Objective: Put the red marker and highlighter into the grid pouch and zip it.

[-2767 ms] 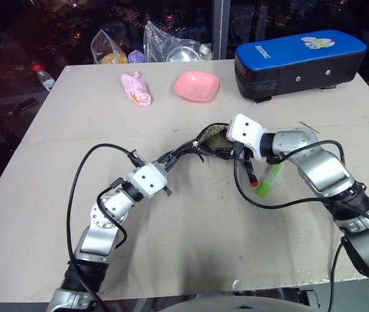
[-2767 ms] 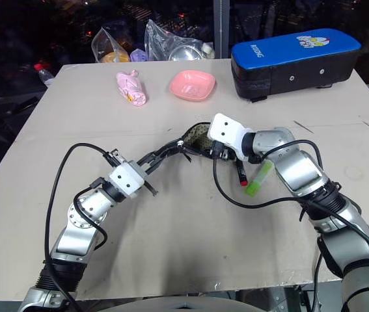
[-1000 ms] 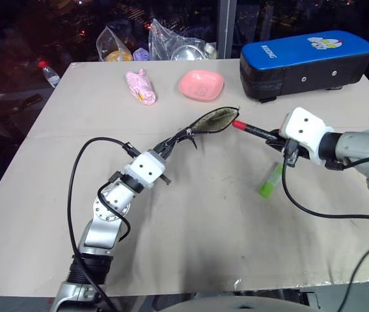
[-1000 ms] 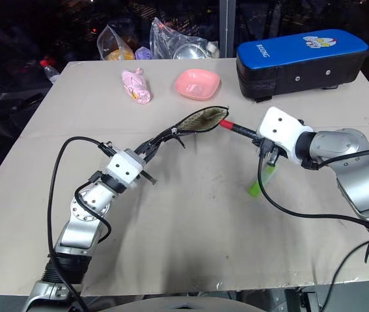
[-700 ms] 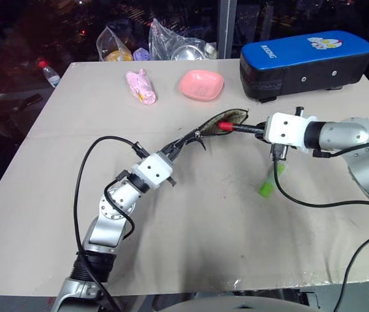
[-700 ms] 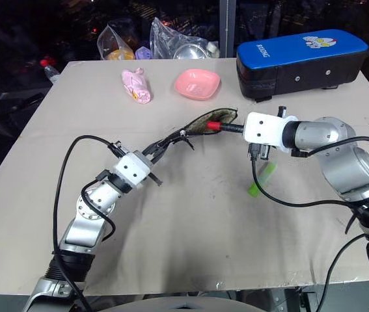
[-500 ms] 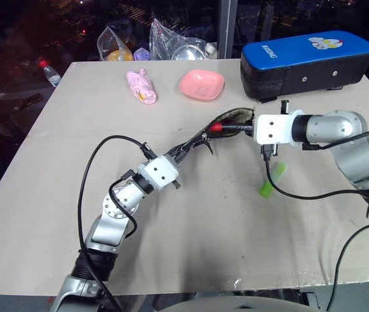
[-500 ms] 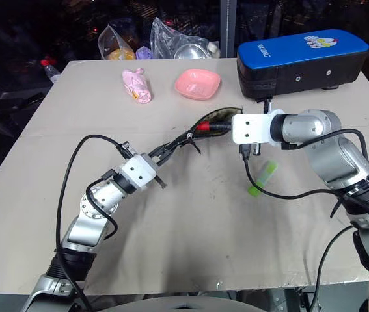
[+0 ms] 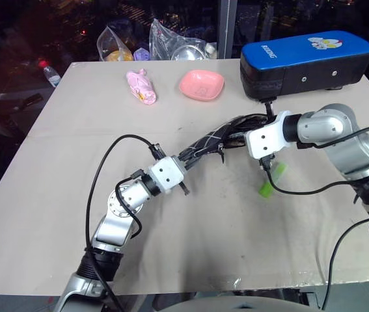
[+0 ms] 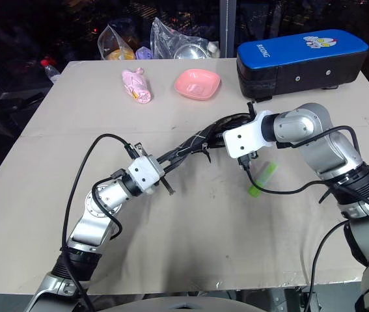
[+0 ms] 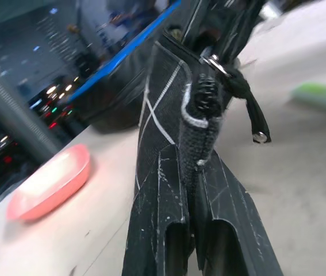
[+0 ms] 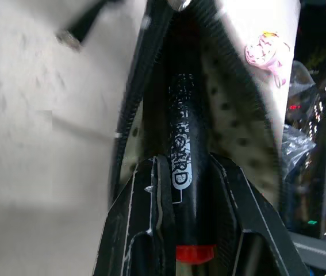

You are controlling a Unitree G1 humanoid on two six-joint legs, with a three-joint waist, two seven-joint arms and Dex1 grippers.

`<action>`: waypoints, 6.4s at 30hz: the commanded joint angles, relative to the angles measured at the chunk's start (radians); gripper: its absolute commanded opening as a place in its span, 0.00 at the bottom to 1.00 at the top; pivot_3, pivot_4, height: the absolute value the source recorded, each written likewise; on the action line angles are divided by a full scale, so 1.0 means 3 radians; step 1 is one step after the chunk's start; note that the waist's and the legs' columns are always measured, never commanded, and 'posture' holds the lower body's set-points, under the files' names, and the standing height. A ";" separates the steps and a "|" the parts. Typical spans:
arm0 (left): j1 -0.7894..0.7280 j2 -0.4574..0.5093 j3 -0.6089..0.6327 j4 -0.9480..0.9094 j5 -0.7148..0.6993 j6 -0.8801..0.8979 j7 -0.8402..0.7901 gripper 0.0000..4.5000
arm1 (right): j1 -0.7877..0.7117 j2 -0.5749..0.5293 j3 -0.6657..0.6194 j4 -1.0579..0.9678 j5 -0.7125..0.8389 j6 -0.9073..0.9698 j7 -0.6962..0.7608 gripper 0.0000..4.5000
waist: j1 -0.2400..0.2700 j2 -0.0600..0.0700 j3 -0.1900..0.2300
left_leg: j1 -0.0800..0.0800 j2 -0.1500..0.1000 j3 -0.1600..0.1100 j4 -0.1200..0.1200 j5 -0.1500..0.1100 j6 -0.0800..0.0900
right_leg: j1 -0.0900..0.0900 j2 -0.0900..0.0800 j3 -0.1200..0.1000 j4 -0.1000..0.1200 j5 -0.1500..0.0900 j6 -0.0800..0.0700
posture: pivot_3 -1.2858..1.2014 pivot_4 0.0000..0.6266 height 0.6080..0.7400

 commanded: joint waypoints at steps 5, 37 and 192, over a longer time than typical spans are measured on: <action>0.0050 -0.0049 0.0110 -0.0256 -0.0654 0.0238 -0.0221 0.00 | -0.0197 0.0176 -0.0148 0.0266 0.0141 -0.0565 -0.0026 0.07 | -0.0017 0.0000 0.0000 | 0.0001 0.0001 0.0000 0.0000 0.0000 0.0000 | 0.0000 0.0001 0.0002 0.0001 0.0001 -0.0001 | 0.52 0.24 0.96; -0.0002 0.0313 0.0310 0.0104 -0.0452 0.0183 -0.0578 0.00 | 0.0094 -0.0239 -0.0120 0.1819 0.0633 -0.0663 0.1603 0.80 | -0.0045 0.0004 0.0004 | 0.0002 0.0003 0.0011 0.0006 0.0000 0.0001 | 0.0001 0.0001 0.0006 0.0001 0.0002 -0.0003 | 0.52 0.24 0.96; -0.0145 -0.0223 0.0098 0.0321 -0.0193 0.0265 -0.0076 0.00 | 0.0866 0.1406 -0.1658 -0.1277 0.3249 0.4823 -0.1490 0.05 | -0.0008 0.0007 0.0003 | -0.0007 0.0005 -0.0003 0.0017 -0.0006 0.0010 | -0.0006 0.0003 0.0012 0.0014 0.0009 -0.0010 | 0.52 0.24 0.96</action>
